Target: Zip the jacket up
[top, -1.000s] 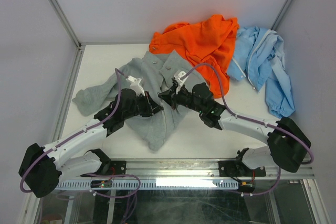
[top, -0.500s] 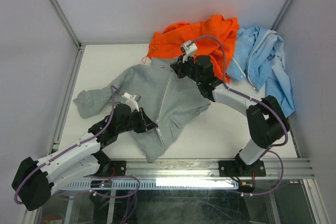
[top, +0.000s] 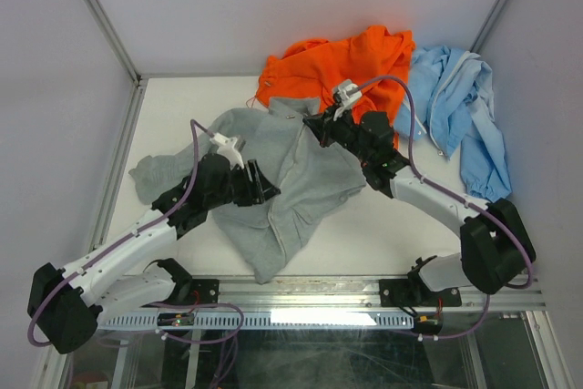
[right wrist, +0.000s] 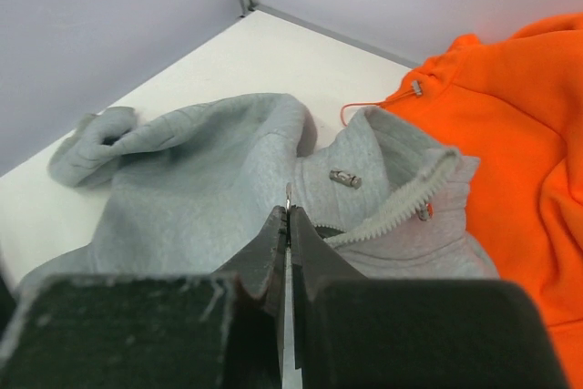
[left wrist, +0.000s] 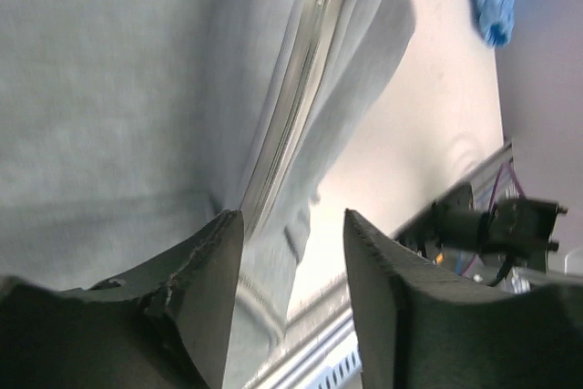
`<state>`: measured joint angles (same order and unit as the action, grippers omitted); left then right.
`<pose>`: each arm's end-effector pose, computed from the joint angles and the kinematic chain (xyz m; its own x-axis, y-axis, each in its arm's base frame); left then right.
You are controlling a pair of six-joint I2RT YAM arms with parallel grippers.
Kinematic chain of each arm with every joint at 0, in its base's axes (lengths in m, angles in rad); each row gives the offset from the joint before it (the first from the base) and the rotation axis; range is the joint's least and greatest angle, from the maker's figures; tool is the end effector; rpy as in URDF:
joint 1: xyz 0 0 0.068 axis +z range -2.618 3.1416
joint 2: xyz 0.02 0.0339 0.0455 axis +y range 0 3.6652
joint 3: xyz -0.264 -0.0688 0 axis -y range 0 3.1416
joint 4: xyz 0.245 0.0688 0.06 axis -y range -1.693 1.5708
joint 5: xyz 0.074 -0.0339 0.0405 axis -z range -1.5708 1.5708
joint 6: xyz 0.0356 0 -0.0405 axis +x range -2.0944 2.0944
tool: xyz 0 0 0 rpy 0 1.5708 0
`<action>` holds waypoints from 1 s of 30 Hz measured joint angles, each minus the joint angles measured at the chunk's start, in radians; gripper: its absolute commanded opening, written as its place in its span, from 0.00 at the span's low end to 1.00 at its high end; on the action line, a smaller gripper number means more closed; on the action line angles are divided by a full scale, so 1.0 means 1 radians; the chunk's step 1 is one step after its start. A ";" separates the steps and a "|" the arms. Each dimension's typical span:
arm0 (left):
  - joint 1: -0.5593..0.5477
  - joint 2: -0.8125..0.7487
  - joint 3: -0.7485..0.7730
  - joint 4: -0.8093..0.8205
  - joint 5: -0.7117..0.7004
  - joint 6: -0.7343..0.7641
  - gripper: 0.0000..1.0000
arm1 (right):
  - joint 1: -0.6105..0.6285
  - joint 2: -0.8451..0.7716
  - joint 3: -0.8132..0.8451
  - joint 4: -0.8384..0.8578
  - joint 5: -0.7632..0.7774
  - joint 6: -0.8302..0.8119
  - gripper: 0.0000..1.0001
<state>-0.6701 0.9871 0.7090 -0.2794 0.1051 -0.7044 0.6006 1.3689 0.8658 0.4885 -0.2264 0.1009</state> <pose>0.1696 -0.1392 0.2663 -0.7611 -0.2186 -0.6107 0.2553 0.7646 -0.5918 0.2589 0.1870 0.3050 -0.0861 0.0600 -0.9945 -0.7309 0.6745 0.1040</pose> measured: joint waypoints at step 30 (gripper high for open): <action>0.018 0.246 0.057 0.394 0.082 0.088 0.00 | -0.015 0.049 0.118 -0.184 0.024 0.013 0.00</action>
<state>-0.6518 1.2331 0.7662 0.1143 0.1867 -0.6167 0.5858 1.4178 0.9840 0.3042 -0.2024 0.1143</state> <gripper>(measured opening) 0.020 0.006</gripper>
